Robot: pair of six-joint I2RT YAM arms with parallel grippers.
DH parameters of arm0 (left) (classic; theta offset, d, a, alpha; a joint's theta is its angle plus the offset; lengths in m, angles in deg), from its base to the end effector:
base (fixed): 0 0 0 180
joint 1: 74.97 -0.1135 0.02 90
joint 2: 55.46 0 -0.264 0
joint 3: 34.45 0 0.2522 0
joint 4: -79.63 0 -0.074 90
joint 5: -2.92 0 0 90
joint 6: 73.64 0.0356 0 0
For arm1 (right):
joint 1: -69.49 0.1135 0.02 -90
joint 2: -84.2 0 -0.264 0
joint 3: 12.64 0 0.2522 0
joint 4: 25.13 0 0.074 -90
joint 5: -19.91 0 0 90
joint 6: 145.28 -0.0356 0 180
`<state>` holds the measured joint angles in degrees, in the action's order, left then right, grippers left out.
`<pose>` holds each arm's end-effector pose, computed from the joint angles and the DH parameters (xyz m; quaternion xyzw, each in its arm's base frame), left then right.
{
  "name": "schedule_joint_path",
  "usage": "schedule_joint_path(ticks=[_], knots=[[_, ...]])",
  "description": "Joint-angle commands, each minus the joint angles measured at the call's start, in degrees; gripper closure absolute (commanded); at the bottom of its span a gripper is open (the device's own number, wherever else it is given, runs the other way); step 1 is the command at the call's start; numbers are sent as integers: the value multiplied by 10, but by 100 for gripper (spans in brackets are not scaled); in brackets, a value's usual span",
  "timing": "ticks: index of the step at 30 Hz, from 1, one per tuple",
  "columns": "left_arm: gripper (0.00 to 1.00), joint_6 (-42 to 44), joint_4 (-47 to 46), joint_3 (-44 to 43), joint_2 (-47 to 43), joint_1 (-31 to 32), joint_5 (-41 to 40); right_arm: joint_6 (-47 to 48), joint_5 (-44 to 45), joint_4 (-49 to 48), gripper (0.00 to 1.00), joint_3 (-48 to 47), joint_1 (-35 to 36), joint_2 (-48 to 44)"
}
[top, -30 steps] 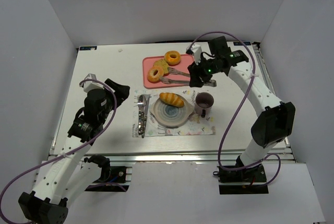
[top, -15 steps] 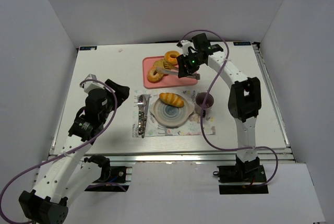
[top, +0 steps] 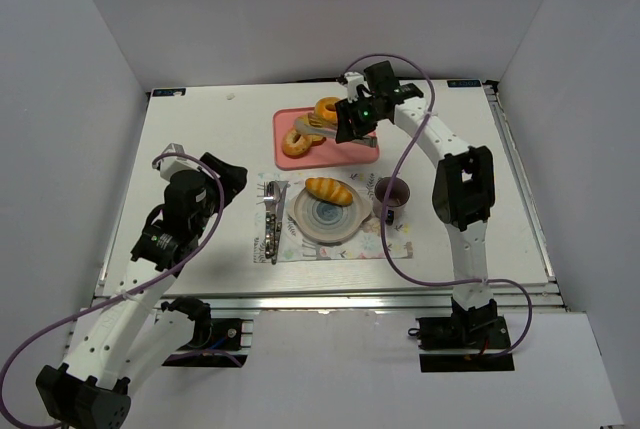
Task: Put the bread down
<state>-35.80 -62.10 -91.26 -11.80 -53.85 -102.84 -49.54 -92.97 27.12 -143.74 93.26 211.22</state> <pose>0.1645 -0.0532 0.3072 -0.2945 0.7858 -0.2243 0.4954 0.4536 0.2149 0.2626 -0.3016 0.8673 0.2378 0.3165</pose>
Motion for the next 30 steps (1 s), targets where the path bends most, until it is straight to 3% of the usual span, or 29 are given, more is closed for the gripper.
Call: schedule_joint_path(ticks=[1,6,14,16,25,30], knots=[[14,-3,6,-2,-7,1,-9,-16,-15,-11,48,21,1,-9],[14,-4,5,0,-13,1,-11,-23,-35,-5,54,47,4,-21],[14,-6,9,-1,-21,1,-14,-22,-76,-4,83,65,4,-54],[14,-7,10,1,-25,1,-15,-23,-89,-5,86,61,3,-73],[14,-11,12,3,-37,1,-17,-22,-131,-2,89,77,-2,-151],[14,-10,8,4,-40,1,-18,5,-197,42,89,185,-10,-250]])
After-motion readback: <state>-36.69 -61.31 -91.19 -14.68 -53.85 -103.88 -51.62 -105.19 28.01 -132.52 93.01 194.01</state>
